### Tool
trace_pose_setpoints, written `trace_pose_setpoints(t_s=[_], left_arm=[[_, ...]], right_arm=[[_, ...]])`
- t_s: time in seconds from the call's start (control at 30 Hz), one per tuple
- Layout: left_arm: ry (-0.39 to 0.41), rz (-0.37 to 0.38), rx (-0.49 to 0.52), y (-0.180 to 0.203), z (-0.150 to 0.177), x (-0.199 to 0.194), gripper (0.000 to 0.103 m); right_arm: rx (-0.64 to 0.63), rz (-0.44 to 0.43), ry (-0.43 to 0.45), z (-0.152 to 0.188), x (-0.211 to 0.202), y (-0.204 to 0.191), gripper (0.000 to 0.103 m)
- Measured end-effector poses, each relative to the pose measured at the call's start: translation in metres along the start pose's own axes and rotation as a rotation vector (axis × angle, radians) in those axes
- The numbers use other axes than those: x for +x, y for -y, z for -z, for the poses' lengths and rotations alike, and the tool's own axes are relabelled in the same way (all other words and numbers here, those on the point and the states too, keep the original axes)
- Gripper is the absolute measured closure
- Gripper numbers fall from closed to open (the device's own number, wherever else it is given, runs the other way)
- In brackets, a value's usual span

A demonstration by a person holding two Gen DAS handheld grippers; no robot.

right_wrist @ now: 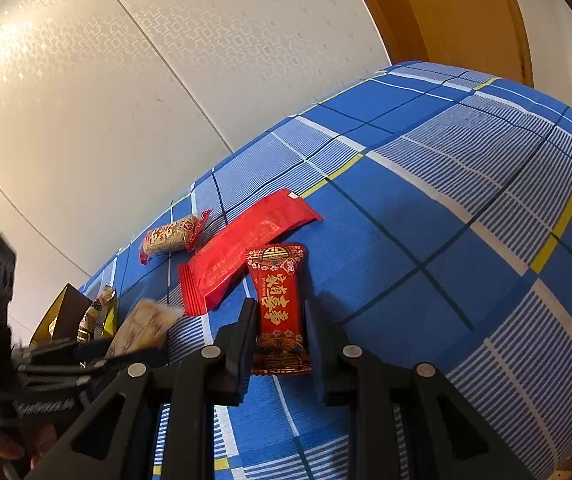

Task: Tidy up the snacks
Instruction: 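Grasp the square brown-and-white pastry pack with the left tool while the right holds the candy bar, then carry the pastry pack over the tray and open the left tool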

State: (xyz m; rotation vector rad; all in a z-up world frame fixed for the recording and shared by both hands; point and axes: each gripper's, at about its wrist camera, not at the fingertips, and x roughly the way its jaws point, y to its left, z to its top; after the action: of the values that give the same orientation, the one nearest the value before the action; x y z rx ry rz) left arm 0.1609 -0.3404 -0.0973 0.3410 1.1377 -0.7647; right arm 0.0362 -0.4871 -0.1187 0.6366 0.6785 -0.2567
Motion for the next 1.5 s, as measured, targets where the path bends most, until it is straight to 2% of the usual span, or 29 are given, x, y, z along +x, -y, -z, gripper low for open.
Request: trace_pose_setpoints(t_s=[0.23, 0.7, 0.83, 1.03, 1.3, 1.5], left_arm=[[0.06, 0.054, -0.032, -0.003, 0.022, -0.031, 0.042], [0.187, 0.081, -0.086, -0.024, 0.06, -0.094, 0.042], [0.225, 0.06, -0.101, -0.035, 0.068, -0.11, 0.042], [0.253, 0.048, -0.175, -0.065, 0.082, -0.129, 0.042], [0.258, 0.008, -0.258, -0.108, 0.101, -0.141, 0.042], [0.238, -0.045, -0.314, -0.149, 0.118, -0.142, 0.042]], right_arm=[[-0.045, 0.032, 0.008, 0.001, -0.001, -0.006, 0.079], [-0.106, 0.101, 0.023, 0.003, 0.0, -0.016, 0.079], [-0.106, 0.111, 0.026, 0.004, 0.0, -0.018, 0.079], [-0.121, 0.132, 0.03, 0.005, 0.0, -0.021, 0.079], [-0.073, 0.117, 0.039, 0.005, -0.001, -0.016, 0.081], [-0.03, 0.117, 0.089, 0.003, -0.012, -0.009, 0.081]])
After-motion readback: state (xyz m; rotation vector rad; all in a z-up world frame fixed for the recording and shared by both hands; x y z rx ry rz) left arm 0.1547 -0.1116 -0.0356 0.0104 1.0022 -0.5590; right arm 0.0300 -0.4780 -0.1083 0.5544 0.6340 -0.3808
